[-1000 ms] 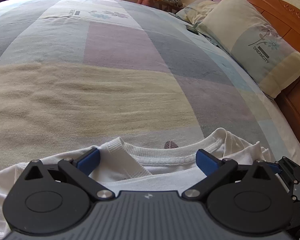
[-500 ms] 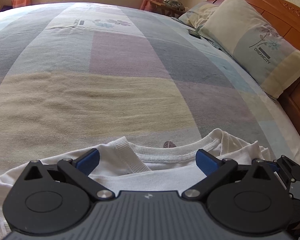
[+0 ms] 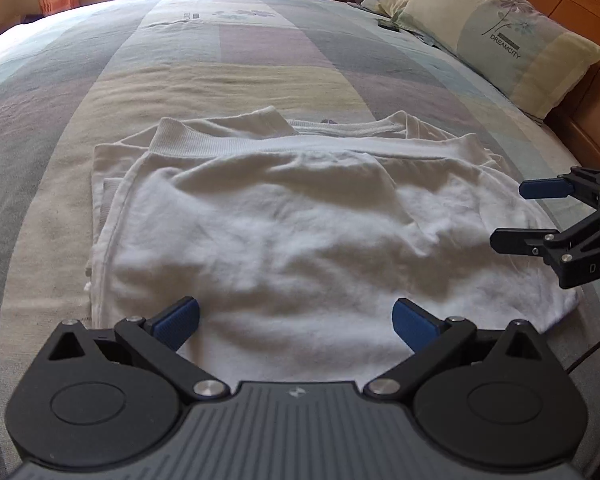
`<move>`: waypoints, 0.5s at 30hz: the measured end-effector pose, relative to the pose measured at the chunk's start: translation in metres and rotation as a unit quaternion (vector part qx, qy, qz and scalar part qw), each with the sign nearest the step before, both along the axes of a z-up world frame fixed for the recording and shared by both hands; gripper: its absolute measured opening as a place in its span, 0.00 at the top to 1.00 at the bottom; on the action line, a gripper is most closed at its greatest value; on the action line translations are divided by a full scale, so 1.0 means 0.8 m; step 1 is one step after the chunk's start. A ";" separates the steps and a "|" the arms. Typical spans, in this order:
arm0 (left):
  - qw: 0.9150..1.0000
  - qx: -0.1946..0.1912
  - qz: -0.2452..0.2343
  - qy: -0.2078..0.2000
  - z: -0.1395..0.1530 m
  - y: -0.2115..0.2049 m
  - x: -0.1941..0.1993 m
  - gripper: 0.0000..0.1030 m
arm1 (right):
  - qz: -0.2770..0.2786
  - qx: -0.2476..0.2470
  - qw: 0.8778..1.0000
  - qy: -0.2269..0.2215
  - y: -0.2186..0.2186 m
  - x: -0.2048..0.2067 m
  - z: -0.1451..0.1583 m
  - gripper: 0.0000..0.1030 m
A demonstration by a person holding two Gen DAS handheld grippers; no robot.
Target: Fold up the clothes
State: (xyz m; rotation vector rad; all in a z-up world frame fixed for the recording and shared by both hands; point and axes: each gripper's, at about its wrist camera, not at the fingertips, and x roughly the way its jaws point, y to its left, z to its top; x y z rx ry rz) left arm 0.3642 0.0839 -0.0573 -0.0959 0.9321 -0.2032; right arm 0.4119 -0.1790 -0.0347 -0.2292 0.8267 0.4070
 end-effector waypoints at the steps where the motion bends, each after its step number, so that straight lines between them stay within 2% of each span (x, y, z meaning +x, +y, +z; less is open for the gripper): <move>1: 1.000 -0.009 0.005 0.009 -0.004 0.001 -0.007 0.01 | 0.003 0.004 1.000 0.008 -0.001 -0.010 -0.002 0.00; 2: 1.000 -0.017 0.008 0.015 -0.006 0.002 -0.013 0.01 | 0.006 0.007 1.000 0.016 -0.002 -0.020 -0.003 0.00; 8: 1.000 0.014 -0.008 -0.021 0.019 -0.007 -0.034 0.01 | -0.044 0.034 0.996 0.068 -0.024 -0.064 -0.019 0.00; 10: 0.999 0.024 -0.013 -0.033 0.028 -0.010 -0.042 0.01 | -0.049 0.036 0.996 0.065 -0.024 -0.075 -0.016 0.00; 15: 0.993 0.068 -0.052 -0.076 0.041 -0.026 -0.057 0.01 | -0.045 0.030 0.998 0.024 -0.015 -0.104 0.009 0.00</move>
